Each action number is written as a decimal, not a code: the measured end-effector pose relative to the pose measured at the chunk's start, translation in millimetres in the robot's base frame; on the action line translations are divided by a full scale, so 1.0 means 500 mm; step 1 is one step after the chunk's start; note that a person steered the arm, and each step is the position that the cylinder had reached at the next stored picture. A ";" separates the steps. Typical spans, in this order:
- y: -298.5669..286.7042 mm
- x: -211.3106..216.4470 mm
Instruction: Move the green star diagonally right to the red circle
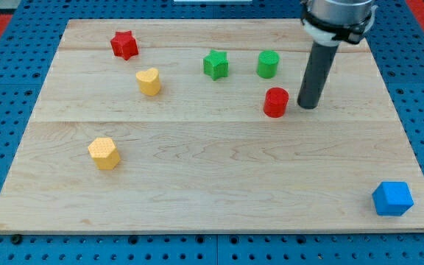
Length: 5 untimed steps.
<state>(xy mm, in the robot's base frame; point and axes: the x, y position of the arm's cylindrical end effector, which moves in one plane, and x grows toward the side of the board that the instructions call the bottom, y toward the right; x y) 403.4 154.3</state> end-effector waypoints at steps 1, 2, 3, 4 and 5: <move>-0.114 -0.012; -0.233 -0.003; -0.282 -0.017; -0.393 -0.049; -0.493 -0.082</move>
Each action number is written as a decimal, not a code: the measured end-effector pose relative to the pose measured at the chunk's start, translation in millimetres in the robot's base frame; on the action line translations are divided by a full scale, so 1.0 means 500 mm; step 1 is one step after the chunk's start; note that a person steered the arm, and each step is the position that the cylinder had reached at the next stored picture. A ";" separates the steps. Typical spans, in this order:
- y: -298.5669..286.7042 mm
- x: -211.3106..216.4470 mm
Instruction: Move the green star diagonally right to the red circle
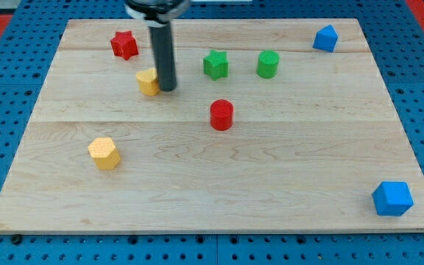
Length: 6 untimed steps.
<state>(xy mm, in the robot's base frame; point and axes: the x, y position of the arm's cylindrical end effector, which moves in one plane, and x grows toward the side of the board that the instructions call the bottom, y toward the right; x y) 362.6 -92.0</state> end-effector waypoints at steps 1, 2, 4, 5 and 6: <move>0.015 -0.093; 0.056 -0.148; 0.151 -0.147; 0.201 -0.139; 0.218 -0.106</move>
